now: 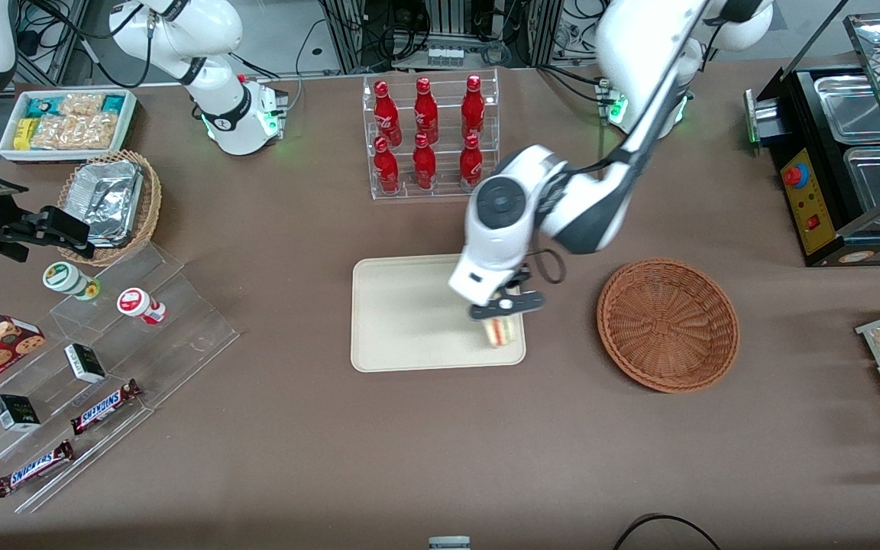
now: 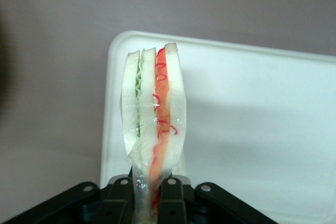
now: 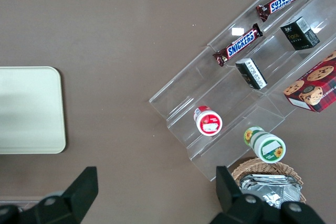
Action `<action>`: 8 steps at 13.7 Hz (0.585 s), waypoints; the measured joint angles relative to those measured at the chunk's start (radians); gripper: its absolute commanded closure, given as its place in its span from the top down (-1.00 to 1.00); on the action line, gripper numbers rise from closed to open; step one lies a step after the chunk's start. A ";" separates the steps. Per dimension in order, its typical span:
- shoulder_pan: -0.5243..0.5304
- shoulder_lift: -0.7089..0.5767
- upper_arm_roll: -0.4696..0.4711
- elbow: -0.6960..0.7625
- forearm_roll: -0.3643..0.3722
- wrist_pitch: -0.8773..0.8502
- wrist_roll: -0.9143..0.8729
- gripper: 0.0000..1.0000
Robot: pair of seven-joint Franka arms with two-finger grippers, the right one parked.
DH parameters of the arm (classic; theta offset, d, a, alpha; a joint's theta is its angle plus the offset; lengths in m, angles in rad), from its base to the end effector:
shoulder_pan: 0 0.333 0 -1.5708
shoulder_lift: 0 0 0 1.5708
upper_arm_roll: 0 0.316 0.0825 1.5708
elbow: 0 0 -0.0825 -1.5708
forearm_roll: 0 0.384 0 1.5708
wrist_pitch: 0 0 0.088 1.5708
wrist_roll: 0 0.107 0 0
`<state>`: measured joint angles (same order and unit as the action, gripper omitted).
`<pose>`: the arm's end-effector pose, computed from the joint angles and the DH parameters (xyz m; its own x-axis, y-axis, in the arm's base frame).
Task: Place sandwich from basket to tray
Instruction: 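Lift the sandwich and carry it with the left gripper over the tray, then lower the sandwich onto the cream tray and open the left gripper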
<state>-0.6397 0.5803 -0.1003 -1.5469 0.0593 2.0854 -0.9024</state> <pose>0.5223 -0.4592 0.3103 0.9887 0.1472 -0.0274 0.1465 -0.9888 -0.0275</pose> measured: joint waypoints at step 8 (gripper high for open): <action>-0.131 0.153 0.000 0.097 0.010 0.103 0.021 -1.00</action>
<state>-0.7704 0.7330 -0.1003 -1.4495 0.0692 2.1883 -0.8809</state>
